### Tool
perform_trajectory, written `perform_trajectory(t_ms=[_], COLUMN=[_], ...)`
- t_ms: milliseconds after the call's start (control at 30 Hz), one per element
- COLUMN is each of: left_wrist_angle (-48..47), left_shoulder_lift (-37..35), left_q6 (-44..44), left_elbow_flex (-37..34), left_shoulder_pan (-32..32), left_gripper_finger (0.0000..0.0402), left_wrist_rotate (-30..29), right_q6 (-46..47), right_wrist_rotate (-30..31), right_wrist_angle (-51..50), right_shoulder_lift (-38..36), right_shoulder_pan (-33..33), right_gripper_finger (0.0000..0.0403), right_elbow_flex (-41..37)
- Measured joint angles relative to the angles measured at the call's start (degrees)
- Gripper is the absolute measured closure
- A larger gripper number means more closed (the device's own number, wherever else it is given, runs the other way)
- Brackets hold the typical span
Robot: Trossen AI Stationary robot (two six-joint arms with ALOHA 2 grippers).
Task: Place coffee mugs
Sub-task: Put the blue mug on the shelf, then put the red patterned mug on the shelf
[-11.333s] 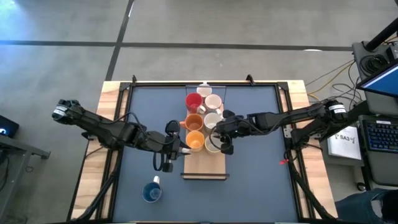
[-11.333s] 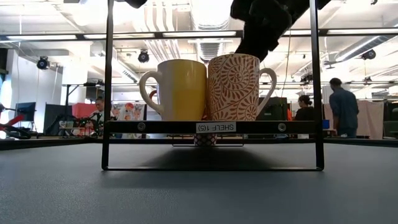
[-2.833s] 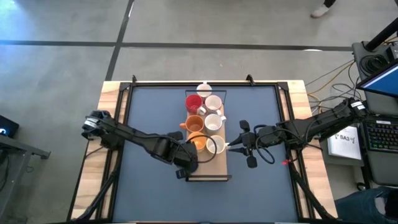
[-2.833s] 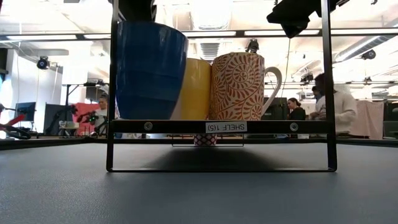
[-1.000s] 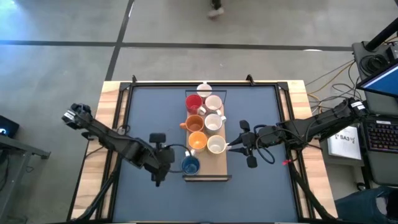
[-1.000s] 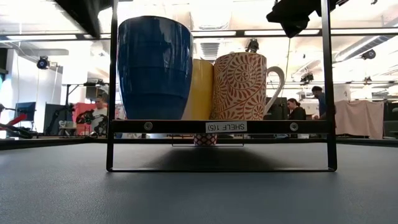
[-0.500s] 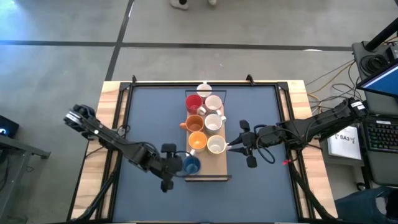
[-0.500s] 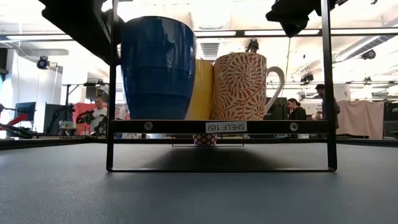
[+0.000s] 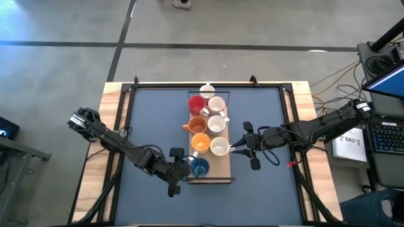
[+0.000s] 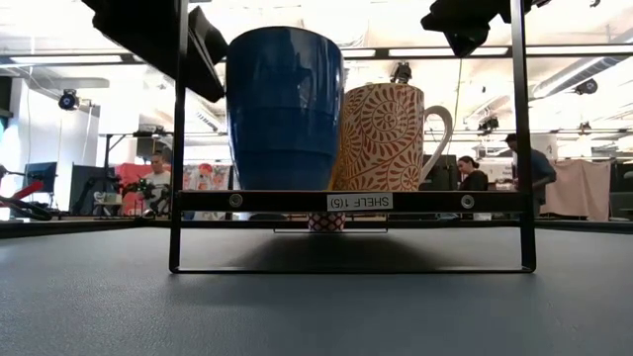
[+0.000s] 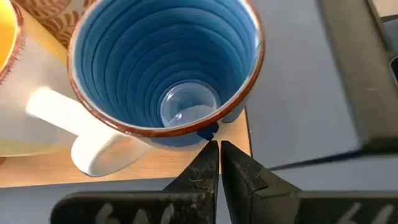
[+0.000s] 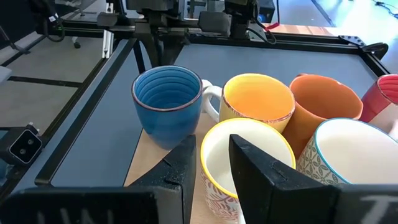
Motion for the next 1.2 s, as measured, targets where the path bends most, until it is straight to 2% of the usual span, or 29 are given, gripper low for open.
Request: perform_trajectory(t_ms=[267,567,933,1200], left_wrist_angle=[1.17,-3.38,-1.76,-1.39], left_shoulder_lift=[0.61,-2.38,-10.59,-15.78], left_q6=[0.43,0.26,12.08,19.70], left_elbow_flex=[0.00,-0.02,-0.02,-0.02], left_shoulder_pan=[0.35,0.35,0.99,3.29], left_gripper_finger=[0.0402,0.0402,0.0401,0.0401], left_wrist_rotate=[0.08,0.16,-2.02,-8.94], right_q6=[0.27,-0.68,-3.41,-3.09], right_wrist_rotate=[0.00,0.00,2.84,2.95], right_wrist_angle=[0.00,0.00,0.02,0.00], right_shoulder_lift=[-0.02,-0.02,-0.02,0.00], right_shoulder_pan=[-0.02,-0.02,-1.55,-6.30], right_gripper_finger=[0.0316,0.0316,0.0316,0.0317], right_elbow_flex=[-0.02,-0.13,-1.01,-1.03])
